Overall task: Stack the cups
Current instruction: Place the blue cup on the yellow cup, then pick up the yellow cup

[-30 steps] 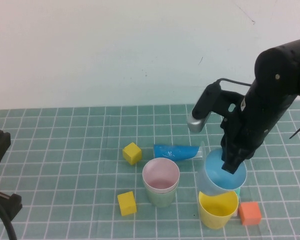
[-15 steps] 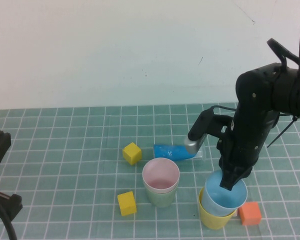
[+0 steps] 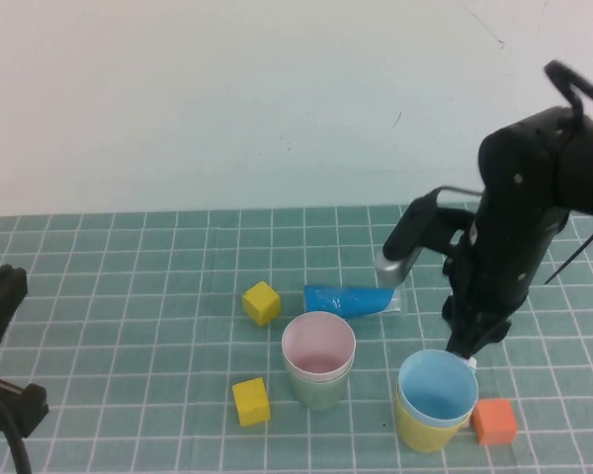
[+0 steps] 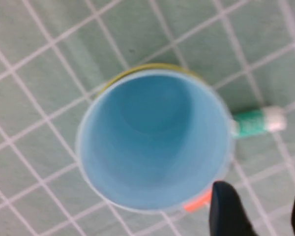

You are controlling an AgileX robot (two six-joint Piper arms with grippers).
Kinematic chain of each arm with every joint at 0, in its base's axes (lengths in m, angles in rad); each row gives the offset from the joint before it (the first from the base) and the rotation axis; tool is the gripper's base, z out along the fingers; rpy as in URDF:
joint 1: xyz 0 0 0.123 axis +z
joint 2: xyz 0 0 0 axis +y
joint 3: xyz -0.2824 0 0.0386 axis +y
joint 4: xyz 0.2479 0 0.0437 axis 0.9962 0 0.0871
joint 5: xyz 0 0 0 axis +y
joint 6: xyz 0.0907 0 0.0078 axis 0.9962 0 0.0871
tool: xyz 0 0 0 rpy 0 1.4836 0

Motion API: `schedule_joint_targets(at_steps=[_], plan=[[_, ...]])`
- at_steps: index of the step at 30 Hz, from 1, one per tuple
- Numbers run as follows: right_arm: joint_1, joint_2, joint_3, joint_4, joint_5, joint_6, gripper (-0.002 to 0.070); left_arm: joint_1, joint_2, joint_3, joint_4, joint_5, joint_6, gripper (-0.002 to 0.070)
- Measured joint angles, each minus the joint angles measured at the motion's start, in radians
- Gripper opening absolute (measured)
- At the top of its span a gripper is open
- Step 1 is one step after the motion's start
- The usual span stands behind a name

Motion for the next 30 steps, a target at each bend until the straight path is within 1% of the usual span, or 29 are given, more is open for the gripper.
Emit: schedule_joint_targets(at_steps=[3, 5, 8, 10, 13, 16, 18, 23, 25, 27, 29, 30], plan=[[0.0, -0.069, 0.0, -0.06, 0.001, 0.039, 0.0283, 0.0, 0.026, 0.0, -0.024, 0.014, -0.022, -0.0001], [0.0, -0.128, 0.0, -0.064, -0.001, 0.047, 0.0279, 0.0, 0.049, 0.0, -0.031, 0.016, -0.028, -0.0001], [-0.002, -0.182, 0.0, -0.017, -0.003, 0.049, 0.0277, 0.0, 0.078, 0.0, -0.038, 0.016, -0.035, -0.0001], [-0.002, -0.187, 0.002, 0.039, -0.005, 0.041, 0.029, 0.0, 0.091, 0.0, -0.038, 0.016, -0.036, -0.0001], [-0.002, -0.14, 0.028, 0.09, -0.04, 0.023, 0.035, 0.0, 0.095, 0.0, -0.042, 0.014, -0.036, -0.0001], [-0.002, -0.065, 0.045, 0.075, -0.059, 0.022, 0.0411, 0.0, 0.095, 0.0, -0.045, 0.011, -0.036, -0.0002], [-0.002, -0.008, 0.045, 0.054, -0.069, 0.022, 0.0428, 0.0, 0.095, 0.0, -0.047, 0.011, -0.036, -0.0002], [-0.002, 0.075, 0.045, 0.033, -0.108, 0.022, 0.0436, 0.0, 0.095, 0.0, -0.049, 0.008, -0.037, -0.0002], [-0.002, 0.097, 0.045, 0.031, -0.111, 0.022, 0.0436, 0.0, 0.095, 0.0, -0.049, 0.006, -0.037, -0.0002], [-0.002, 0.118, 0.045, 0.031, -0.111, 0.022, 0.0418, 0.0, 0.095, 0.0, -0.049, 0.002, -0.038, -0.0002], [-0.002, 0.134, 0.045, 0.035, -0.111, 0.008, 0.0361, 0.0, 0.095, 0.0, -0.049, 0.002, -0.038, -0.0002], [-0.002, 0.141, 0.045, 0.039, -0.111, -0.007, 0.03, 0.0, 0.095, 0.0, -0.049, 0.002, -0.038, -0.0002]])
